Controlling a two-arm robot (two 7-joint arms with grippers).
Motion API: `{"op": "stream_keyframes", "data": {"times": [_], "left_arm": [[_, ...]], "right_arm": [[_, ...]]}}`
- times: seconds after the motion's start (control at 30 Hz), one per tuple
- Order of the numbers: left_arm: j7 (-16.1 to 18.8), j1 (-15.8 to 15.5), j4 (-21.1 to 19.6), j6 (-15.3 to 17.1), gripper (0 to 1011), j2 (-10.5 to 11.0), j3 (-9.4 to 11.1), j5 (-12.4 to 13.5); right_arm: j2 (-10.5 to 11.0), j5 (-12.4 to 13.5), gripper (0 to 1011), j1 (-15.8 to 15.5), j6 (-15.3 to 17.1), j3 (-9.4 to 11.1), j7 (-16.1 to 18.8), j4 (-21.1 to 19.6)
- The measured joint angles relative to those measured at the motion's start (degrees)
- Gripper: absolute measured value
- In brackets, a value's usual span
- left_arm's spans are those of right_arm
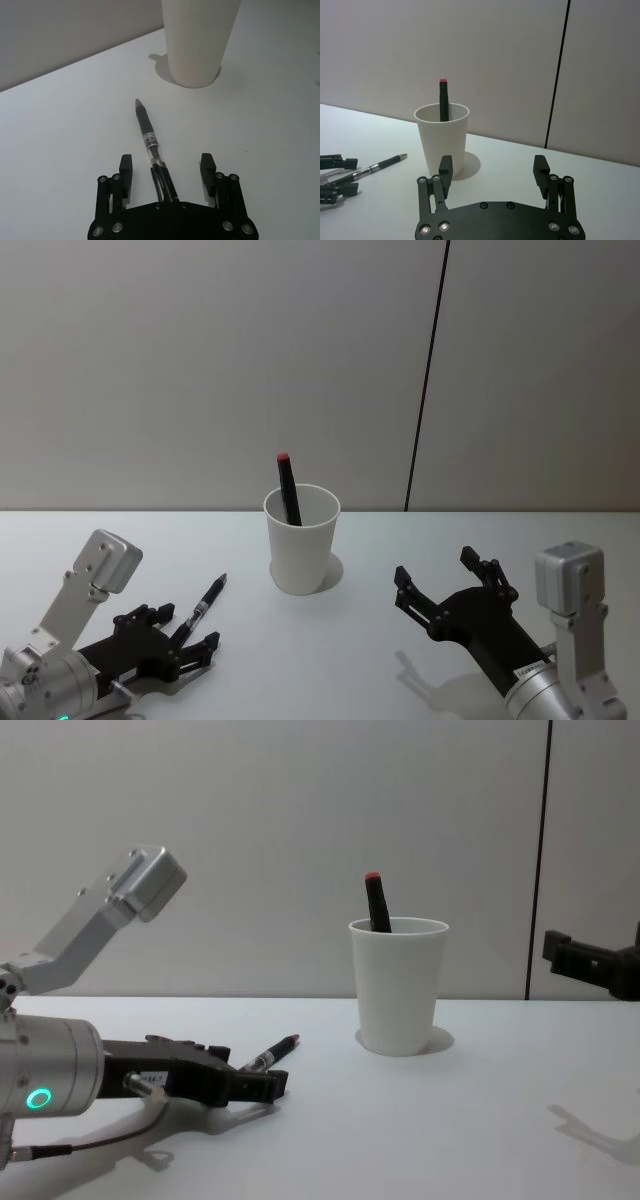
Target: Place the pen into the pen holder.
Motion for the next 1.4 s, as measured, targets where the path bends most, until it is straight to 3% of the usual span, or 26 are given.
{"op": "stream_keyframes", "data": {"times": [0.17,1.4], "left_arm": [[0.0,0.0,0.1,0.0,823,0.0,0.0,0.0],[0.0,-0.1,0.2,0.1,583,0.0,0.1,0.0]], "right_arm": [[0.0,0.0,1001,0.0,0.0,0.0,0.0,0.0],[0.0,0.0,1001,0.0,0.0,0.0,0.0,0.0]]}}
